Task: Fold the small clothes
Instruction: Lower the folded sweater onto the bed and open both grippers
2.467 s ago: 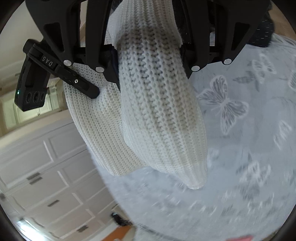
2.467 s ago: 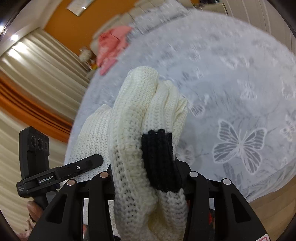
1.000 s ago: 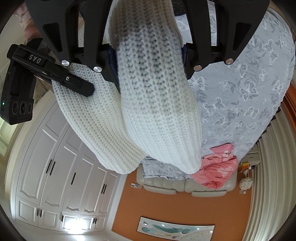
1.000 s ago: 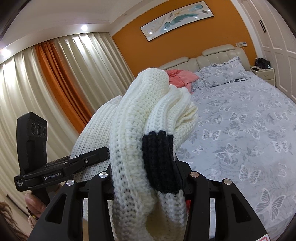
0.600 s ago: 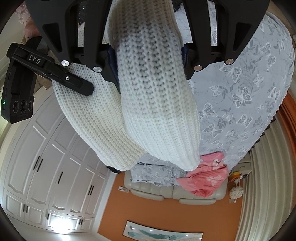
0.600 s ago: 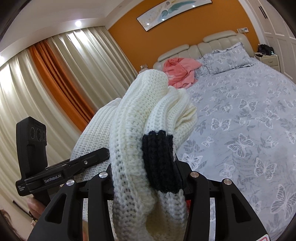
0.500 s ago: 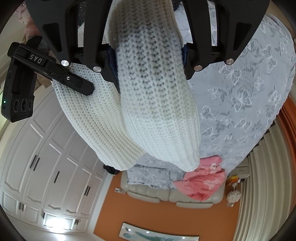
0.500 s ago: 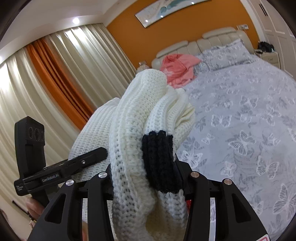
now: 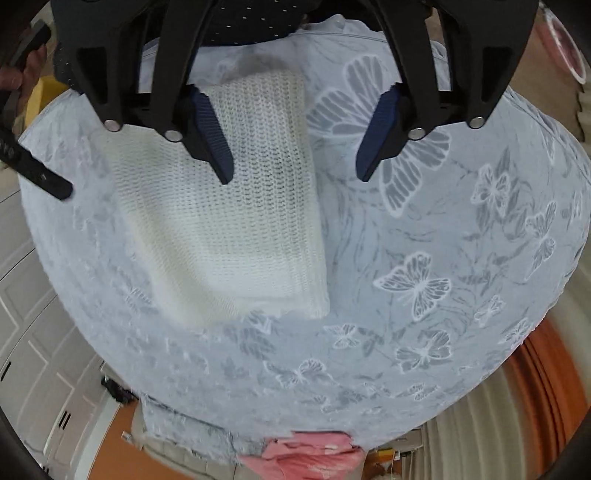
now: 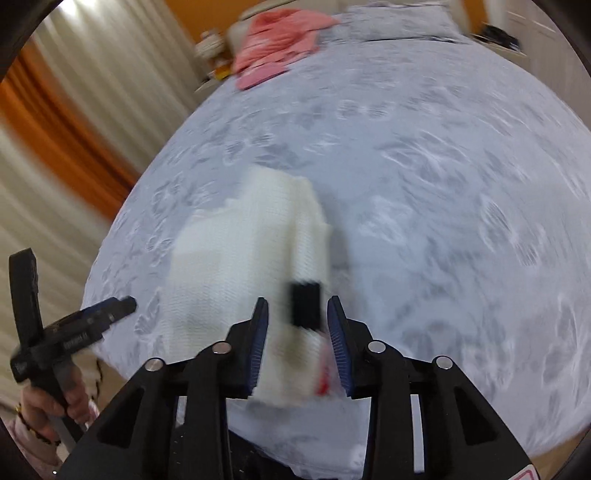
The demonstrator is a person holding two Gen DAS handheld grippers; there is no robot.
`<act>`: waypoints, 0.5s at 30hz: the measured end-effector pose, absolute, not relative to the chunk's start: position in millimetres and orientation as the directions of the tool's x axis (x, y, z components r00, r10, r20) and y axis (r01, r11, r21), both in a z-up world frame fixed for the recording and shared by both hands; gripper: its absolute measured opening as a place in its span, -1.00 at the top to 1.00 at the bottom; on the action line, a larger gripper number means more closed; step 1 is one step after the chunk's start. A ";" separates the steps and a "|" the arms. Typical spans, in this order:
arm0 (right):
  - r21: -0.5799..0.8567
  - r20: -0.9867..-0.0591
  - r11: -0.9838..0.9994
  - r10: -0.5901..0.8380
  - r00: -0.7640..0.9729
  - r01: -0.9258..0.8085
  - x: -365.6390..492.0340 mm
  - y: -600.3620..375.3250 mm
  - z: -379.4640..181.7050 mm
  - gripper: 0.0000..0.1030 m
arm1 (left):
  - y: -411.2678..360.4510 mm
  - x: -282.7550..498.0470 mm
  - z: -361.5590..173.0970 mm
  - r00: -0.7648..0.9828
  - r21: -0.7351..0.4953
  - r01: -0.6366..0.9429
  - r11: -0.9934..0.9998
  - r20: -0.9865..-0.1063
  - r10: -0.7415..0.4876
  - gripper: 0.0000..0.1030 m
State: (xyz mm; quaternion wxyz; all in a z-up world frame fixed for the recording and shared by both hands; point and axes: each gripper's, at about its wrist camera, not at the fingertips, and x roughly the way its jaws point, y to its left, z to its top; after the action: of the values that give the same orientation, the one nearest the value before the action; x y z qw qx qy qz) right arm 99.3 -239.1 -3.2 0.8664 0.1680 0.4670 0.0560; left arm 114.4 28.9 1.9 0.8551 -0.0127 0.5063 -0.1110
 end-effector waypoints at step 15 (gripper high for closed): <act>0.369 -0.840 0.921 0.275 0.468 0.121 204.6 -223.9 -46.0 0.66 | -9.7 123.9 -13.7 0.431 -0.059 0.241 0.969 -0.888 -0.161 -0.45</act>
State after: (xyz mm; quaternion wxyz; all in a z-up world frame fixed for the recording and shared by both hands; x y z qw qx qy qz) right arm 204.6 -223.9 -46.0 0.8347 0.1927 0.5137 0.0464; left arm 123.9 -9.7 -13.7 0.8450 0.0384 0.5200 -0.1187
